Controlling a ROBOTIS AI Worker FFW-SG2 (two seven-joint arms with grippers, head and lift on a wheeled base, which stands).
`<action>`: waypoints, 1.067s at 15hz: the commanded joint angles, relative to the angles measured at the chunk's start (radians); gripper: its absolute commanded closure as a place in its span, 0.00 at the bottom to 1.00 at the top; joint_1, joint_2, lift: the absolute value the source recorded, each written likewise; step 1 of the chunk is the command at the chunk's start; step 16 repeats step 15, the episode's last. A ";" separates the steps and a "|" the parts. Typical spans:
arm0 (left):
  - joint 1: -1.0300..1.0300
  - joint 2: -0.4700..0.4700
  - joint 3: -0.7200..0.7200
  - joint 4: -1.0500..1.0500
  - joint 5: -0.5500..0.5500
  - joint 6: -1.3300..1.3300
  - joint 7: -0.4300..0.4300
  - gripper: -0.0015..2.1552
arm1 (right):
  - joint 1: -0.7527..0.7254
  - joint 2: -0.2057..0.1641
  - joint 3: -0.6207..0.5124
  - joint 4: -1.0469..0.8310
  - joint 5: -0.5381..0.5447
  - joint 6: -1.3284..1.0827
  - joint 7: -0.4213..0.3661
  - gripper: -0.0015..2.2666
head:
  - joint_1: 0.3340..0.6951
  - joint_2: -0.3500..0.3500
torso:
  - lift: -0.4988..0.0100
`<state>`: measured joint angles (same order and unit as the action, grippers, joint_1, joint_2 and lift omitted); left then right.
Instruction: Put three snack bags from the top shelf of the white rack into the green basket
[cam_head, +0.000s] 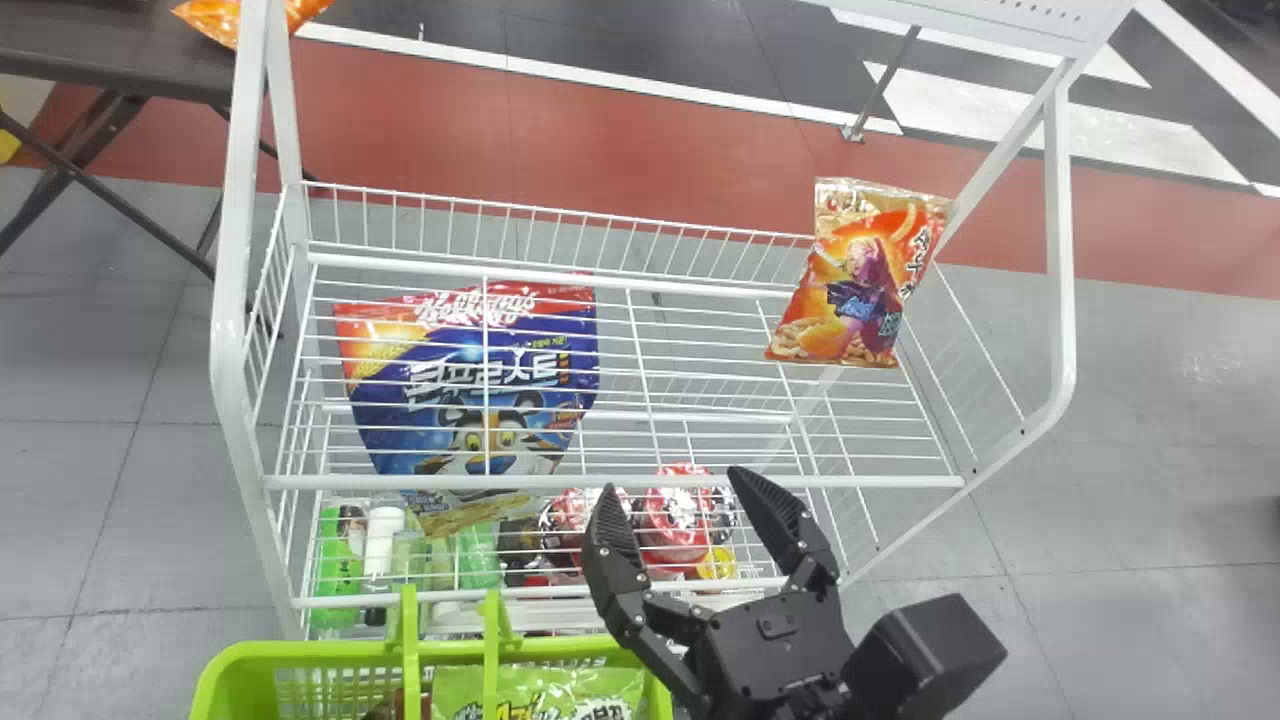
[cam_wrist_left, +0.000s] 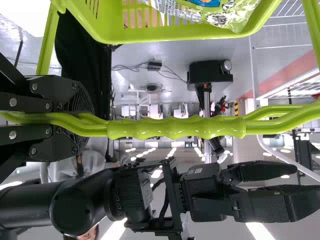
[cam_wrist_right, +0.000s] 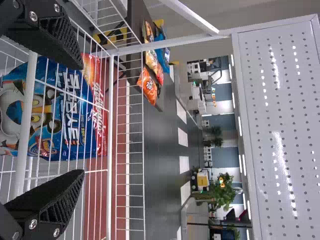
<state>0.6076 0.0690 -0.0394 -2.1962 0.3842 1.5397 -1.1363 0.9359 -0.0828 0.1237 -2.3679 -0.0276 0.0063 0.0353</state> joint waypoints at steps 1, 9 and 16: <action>0.001 0.000 -0.001 -0.002 0.001 0.000 -0.002 1.00 | 0.004 0.000 -0.003 -0.001 0.000 -0.007 0.000 0.03 | 1.00 0.00 | 0.98; 0.011 0.000 -0.001 -0.005 0.001 -0.006 -0.003 1.00 | 0.023 -0.012 -0.007 -0.017 -0.002 -0.019 0.003 0.03 | 1.00 0.00 | 0.98; 0.015 0.000 -0.002 -0.002 -0.001 -0.022 -0.005 1.00 | 0.037 -0.025 -0.007 -0.027 -0.005 -0.032 0.000 0.03 | 1.00 0.00 | 0.98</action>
